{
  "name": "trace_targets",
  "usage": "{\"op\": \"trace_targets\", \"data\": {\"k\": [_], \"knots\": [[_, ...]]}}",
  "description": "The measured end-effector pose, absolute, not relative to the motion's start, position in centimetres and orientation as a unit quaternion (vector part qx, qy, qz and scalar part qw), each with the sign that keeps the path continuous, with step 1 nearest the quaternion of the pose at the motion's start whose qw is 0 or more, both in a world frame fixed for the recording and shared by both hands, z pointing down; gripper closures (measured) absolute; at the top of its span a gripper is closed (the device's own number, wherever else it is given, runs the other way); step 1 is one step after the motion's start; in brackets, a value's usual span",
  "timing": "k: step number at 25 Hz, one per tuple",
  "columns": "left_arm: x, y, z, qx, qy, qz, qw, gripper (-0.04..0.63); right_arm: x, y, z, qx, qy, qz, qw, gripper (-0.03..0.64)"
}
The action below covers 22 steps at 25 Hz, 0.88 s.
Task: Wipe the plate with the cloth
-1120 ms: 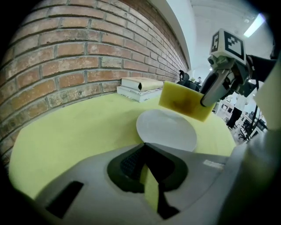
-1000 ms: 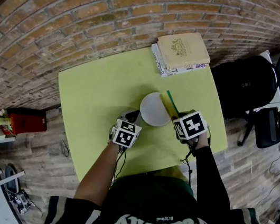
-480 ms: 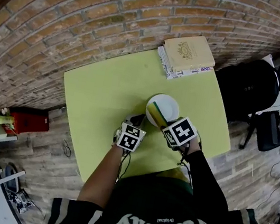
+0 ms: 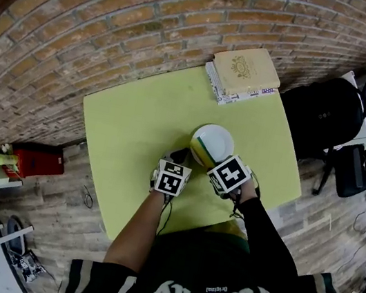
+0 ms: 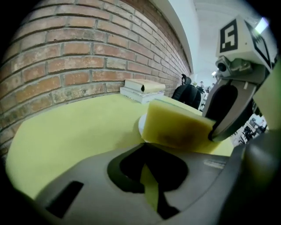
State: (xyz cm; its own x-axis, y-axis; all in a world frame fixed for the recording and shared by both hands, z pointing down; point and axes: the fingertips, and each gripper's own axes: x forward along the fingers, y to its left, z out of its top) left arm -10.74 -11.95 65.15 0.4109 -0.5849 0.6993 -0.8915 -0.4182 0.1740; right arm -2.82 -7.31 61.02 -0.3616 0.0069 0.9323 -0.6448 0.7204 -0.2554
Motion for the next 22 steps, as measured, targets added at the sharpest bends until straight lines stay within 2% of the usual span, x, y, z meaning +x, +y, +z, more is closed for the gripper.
{"op": "trace_targets", "data": {"k": [3,7,22], "knots": [[-10.0,-12.2,64.4,0.806,-0.464,0.252,0.266,0.588,-2.7,-7.3,61.0,0.209,-0.763,0.311,0.526,0.5],[-9.2,-12.0,65.0,0.81,-0.458,0.279,0.237,0.586,-2.7,-7.4,61.0,0.209,-0.764,0.313,0.524,0.5],[-9.4,-12.0,65.0,0.809,-0.465,0.276,0.232,0.586,0.5,-8.3,61.1,0.243,-0.746,0.315,0.533,0.5]]}}
